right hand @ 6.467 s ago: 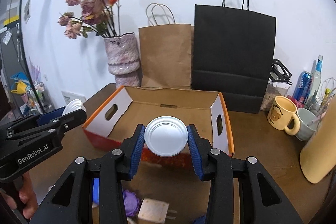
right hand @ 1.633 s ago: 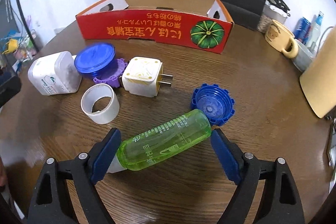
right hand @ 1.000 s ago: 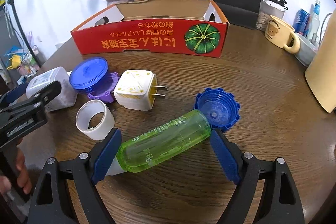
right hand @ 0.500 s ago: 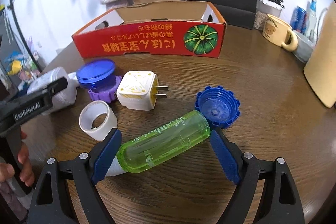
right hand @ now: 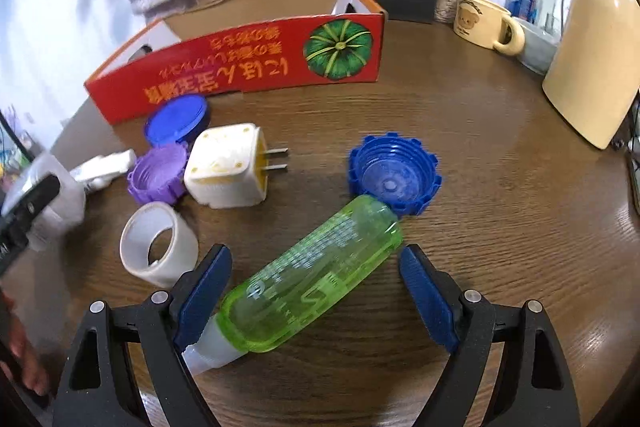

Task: Organize rigid objects
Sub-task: 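Lift the white bottle with the left tool while the right tool lifts the green spray bottle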

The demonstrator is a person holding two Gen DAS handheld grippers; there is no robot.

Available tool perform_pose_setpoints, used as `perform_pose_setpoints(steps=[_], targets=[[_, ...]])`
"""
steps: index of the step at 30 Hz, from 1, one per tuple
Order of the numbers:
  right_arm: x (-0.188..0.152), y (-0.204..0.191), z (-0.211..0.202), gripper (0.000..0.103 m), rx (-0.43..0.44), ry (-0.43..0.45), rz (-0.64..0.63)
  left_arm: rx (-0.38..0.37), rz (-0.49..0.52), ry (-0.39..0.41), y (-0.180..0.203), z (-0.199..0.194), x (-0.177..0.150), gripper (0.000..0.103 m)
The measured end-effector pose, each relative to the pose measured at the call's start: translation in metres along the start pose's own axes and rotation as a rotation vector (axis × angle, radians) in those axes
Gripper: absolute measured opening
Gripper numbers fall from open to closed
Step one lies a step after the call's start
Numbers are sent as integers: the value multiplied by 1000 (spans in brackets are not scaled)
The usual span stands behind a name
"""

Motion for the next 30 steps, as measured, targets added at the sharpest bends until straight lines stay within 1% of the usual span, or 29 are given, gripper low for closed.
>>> perform_pose_setpoints(steps=[1,2,3,7,9,10,11,13,17,22,30], targets=[[-2,-1,0,86,-13,-1,-16,-5,0,1,-1,0,0,89],[-4,-2,-2,78,-29,-1,-32,-7,0,2,-2,-1,-1,89],[-5,-2,-2,76,-40,-4,-47,-10,1,3,-3,-2,-2,89],[-10,0,-6,74,-59,-7,-95,-24,13,6,-1,-5,-5,89],[-12,2,-8,66,-37,-12,-124,-22,23,9,1,-6,-7,89],[-12,2,-9,59,-32,-13,-129,-23,27,10,2,-7,-8,89],[-13,4,-10,52,-34,-11,-134,-27,30,11,2,-8,-8,89],[-15,6,-12,43,-51,-2,-140,-33,34,16,4,-10,-10,89],[-20,6,-14,39,-55,31,-151,-43,36,19,5,-11,-12,89],[-20,6,-18,38,-67,89,-155,-36,39,12,5,-10,-14,89],[-17,7,-36,36,-35,159,-154,-29,37,28,6,-16,-14,89]])
Point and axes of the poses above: each gripper's, at about its wrist camera, not at the fingertips, and z roughly the way its jaws point, y to its right, x to its top, the point moved 5 cm from there along z, roughly the way its jaws point, and after that the axes turned 15 degrees about -y, right-handed, at the moved point
